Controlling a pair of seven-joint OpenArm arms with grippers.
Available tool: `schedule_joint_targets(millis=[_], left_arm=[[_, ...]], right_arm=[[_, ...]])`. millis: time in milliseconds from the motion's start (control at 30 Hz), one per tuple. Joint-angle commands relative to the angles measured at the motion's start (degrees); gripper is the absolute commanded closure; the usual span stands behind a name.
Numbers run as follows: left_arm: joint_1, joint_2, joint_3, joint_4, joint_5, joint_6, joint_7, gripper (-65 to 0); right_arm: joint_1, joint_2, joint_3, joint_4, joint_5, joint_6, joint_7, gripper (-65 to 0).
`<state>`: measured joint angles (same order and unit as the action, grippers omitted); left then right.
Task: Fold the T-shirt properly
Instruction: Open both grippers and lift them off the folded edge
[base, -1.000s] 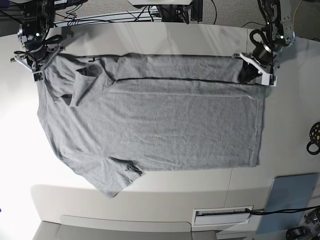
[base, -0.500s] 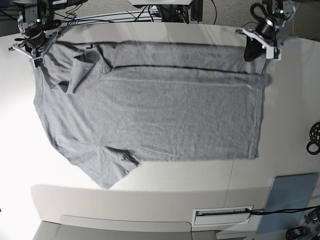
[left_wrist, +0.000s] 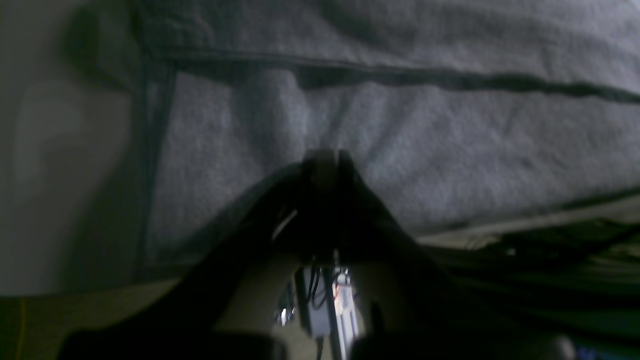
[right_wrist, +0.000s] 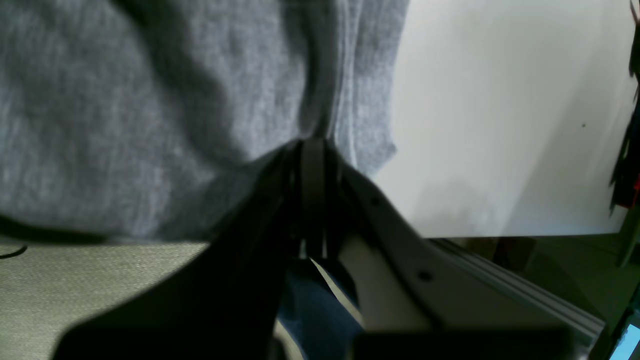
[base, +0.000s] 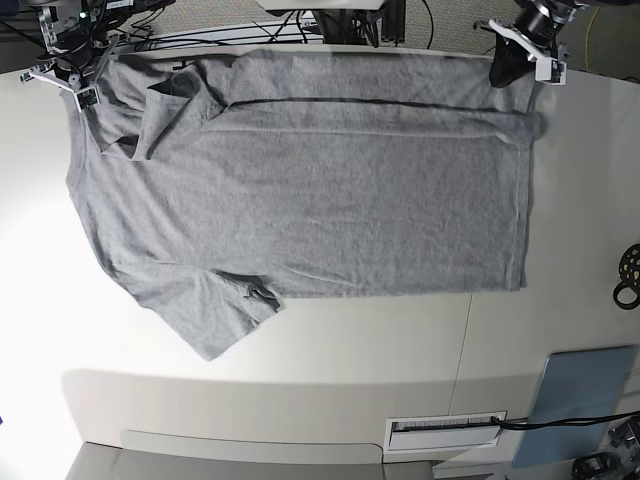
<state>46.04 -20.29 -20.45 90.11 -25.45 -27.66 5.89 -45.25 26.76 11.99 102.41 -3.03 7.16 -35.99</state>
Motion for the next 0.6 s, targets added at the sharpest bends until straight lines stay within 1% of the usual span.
schedule_joint_targets(millis=[0,67,167,267,367,467,533,567], left_arm=[[2.4,-0.02,-0.48,-0.74,7.43,0.63,12.07,0.0],[2.29,-0.04,-2.29,1.42,6.4,-2.47,12.04,0.0],[1.16,-0.04,-4.48,5.68,5.25,-4.55,12.09,0.0],[-1.25,-0.22,-4.96,9.51,5.33,-4.39,12.81,0.0],[-5.01,-0.22,-4.96,12.09,5.31,-4.39,16.52,0.0],[-9.42,-0.22,-4.96,12.68,5.31,-4.31,19.41,0.0],[-12.44,-0.2,-4.96,12.66,5.31,-3.13,20.37,0.0],[-13.92,-0.2,-4.96,12.66,5.31,-1.88,20.41,0.0]], right_arm=[[-0.74,0.57,0.15,0.35,0.39,0.63,-0.37,0.0],[-0.66,0.57,0.15,0.35,0.39,0.61,0.79,0.0],[-0.26,0.57,0.15,0.37,0.39,0.57,1.03,0.0],[-0.26,0.57,0.15,0.39,0.39,0.22,1.55,0.0],[-0.17,0.57,0.24,1.88,0.17,-3.28,1.6,0.0],[-0.28,0.55,1.6,5.27,-0.04,-4.61,2.1,0.0],[-0.28,0.57,3.1,8.02,-0.04,-5.11,3.08,0.0],[-0.26,0.57,3.89,9.18,-0.04,-5.57,3.72,0.0]])
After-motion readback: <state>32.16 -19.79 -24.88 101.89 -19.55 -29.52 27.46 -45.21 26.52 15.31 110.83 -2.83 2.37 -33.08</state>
